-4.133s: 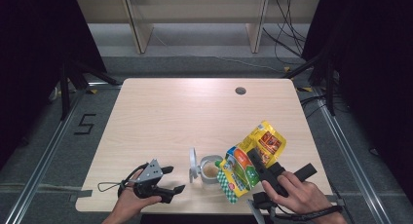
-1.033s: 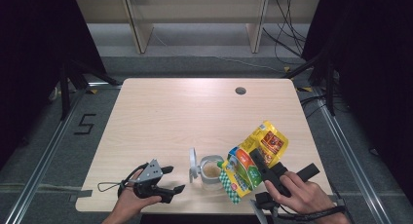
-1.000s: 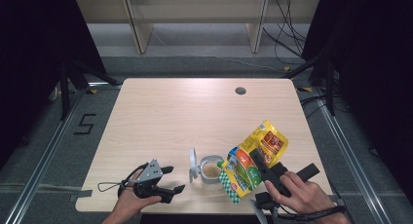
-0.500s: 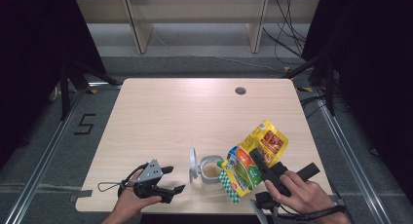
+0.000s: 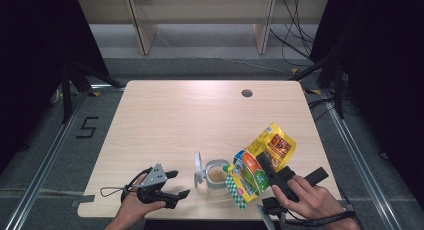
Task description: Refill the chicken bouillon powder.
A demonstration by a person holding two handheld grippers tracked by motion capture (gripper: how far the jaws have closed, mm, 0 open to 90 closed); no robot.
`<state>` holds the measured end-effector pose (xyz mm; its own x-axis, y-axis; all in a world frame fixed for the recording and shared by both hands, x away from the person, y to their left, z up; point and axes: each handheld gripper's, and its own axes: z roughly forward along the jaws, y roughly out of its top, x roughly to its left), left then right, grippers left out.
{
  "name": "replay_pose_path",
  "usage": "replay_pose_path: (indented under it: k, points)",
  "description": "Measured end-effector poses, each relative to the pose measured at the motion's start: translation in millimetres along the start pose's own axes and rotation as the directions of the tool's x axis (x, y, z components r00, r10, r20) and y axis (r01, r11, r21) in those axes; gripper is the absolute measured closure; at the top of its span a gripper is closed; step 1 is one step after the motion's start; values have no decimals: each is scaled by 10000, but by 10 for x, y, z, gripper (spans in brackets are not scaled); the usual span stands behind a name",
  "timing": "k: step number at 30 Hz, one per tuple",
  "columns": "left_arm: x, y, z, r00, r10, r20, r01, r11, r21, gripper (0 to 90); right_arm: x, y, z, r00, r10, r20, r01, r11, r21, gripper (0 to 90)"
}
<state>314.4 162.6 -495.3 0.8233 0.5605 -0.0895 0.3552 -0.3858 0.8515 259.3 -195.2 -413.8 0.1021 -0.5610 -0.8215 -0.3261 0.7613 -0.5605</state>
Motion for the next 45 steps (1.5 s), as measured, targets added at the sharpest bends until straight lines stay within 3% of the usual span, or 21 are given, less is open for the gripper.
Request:
replay_pose_path:
  k: [5,6,9,11,16,19,21,28,30,32,39,43,45]
  points:
    - [0,0,1,10000,0,6,0,10000,-8,220,5,1,-4,10000,-26,20,26,10000,-5,598]
    - [3,1,-1,10000,42,-15,-42,10000,21,220,27,9,4,9996,279,23,-279,9996,-87,599]
    - [1,0,-3,10000,48,-74,-48,10000,14,220,17,15,3,10000,-19,-39,18,10000,-59,599]
    - [-6,-3,-4,9999,-111,-106,111,9999,28,220,20,16,4,10000,36,-61,-36,10000,-58,599]
    - [-3,0,-1,10000,3,-39,-3,10000,-20,220,14,20,3,10000,-28,-23,28,10000,-83,599]
    - [2,1,-5,10000,59,-80,-58,10000,22,220,37,30,8,9997,250,71,-249,9995,-169,599]
    - [-6,-3,-4,9999,-108,-106,108,9999,25,220,38,29,6,9996,276,78,-275,9995,-172,599]
    - [2,1,-4,10000,64,-67,-64,10000,16,219,18,19,-3,9999,-108,-5,108,9999,-112,599]
    - [-5,-4,-1,9999,-171,-20,171,9998,41,220,35,24,4,9999,138,-12,-139,9997,-195,599]
    - [-2,-1,-4,10000,-25,-82,25,10000,22,219,43,30,5,9996,265,48,-264,9995,-174,599]
    - [2,0,-4,10000,57,-71,-56,10000,21,219,38,26,2,9997,231,63,-230,9996,-180,600]
    - [-7,-3,-3,9999,-102,-103,102,9999,21,220,16,16,-4,10000,-66,10,66,9999,-107,600]
    - [4,1,-3,10000,64,-7,-64,10000,39,220,17,15,-6,10000,5,13,-5,10000,-84,600]
